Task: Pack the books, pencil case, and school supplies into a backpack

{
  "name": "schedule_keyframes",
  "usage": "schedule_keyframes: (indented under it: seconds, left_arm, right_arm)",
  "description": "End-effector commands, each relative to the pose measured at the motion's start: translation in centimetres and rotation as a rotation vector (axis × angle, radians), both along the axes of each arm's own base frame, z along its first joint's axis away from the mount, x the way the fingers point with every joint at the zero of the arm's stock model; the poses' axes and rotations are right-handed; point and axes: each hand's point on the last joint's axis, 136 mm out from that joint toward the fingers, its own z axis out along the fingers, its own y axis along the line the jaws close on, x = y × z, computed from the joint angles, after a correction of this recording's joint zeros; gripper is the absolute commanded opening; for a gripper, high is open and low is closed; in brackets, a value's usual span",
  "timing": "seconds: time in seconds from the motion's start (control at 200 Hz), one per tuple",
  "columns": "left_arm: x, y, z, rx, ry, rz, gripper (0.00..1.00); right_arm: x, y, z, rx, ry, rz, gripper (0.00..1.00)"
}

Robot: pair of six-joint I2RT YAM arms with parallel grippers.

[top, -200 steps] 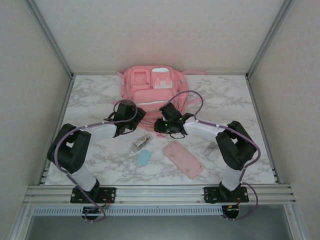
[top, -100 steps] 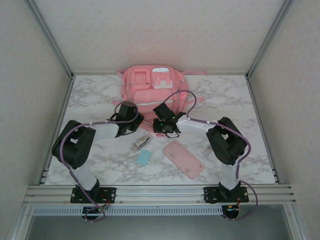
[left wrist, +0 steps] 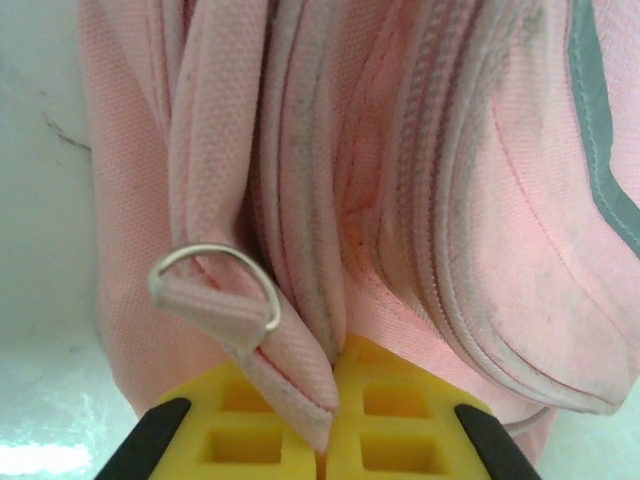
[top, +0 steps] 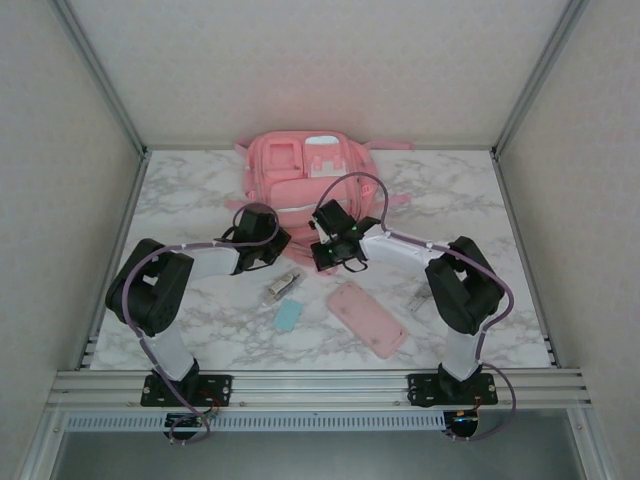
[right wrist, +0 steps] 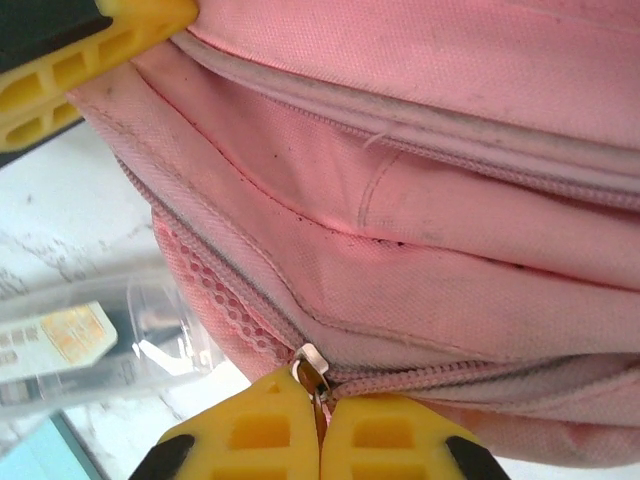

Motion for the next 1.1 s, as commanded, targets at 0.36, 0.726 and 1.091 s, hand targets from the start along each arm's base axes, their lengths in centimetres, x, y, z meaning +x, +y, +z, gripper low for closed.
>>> schedule_keyframes:
  seconds: [0.36,0.726,1.091]
  left_arm:
    - [0.4,2.6,1.6,0.079,-0.058,-0.01,0.0]
    - [1.0,2.5,2.0,0.087,-0.083,-0.004,0.0]
    - [1.2,1.7,2.7,0.061,-0.1,-0.025,0.0]
  right_arm:
    - [-3.4,-6.2,1.1,0.025,0.35,0.071,0.0]
    - [-4.0,-3.6,1.2,0.051,0.294,-0.039,0.0]
    - [-2.1,-0.3,-0.5,0.085,0.23,-0.152,0.22]
